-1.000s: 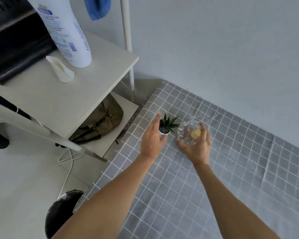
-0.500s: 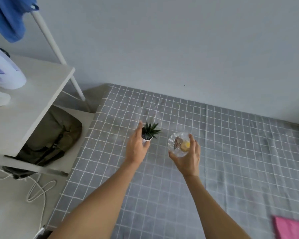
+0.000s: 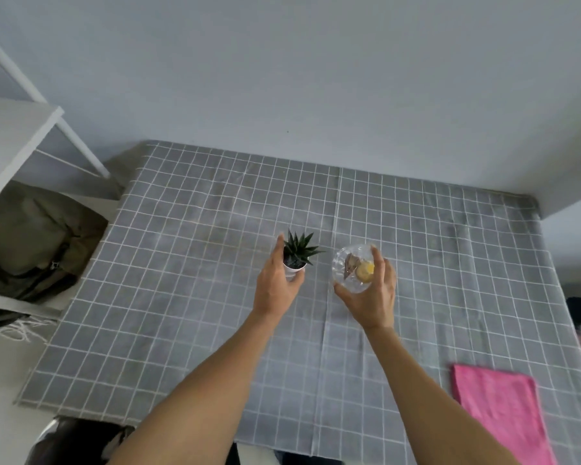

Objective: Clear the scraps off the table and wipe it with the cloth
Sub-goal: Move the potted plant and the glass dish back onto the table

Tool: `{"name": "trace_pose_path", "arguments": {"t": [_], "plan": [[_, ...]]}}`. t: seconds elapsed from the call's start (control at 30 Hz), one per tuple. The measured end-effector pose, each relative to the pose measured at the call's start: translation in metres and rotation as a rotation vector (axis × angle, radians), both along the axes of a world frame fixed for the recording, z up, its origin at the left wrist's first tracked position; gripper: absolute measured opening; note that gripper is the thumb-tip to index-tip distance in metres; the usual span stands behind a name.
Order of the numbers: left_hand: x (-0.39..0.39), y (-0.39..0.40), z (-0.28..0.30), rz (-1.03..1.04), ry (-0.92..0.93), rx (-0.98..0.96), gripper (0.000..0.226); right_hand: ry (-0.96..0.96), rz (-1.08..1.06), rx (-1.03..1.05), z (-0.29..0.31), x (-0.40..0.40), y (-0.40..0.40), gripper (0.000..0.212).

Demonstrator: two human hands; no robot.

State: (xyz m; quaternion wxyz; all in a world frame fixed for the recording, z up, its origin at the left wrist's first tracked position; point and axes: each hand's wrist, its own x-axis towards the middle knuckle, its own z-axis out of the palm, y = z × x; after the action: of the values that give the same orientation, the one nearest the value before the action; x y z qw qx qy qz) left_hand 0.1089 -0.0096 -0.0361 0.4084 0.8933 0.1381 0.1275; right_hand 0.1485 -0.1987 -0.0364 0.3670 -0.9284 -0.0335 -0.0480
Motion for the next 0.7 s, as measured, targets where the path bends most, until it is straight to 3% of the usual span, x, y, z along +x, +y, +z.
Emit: {"name": "trace_pose_path", "arguments": {"t": [0.3,0.5,0.7], "plan": [[0.004,-0.040,-0.020,0.021,0.000,-0.051,0.076,0.045,0.057,-0.023,-0.025,0.004,-0.018,0.102],[0.015,-0.040,-0.027,0.041,0.017,-0.040,0.065,0.083,0.103,0.011,-0.027,0.005,-0.017,0.107],[0.014,-0.038,-0.028,0.020,-0.009,-0.017,0.069,0.149,0.119,0.018,-0.018,0.012,-0.014,0.109]]}}
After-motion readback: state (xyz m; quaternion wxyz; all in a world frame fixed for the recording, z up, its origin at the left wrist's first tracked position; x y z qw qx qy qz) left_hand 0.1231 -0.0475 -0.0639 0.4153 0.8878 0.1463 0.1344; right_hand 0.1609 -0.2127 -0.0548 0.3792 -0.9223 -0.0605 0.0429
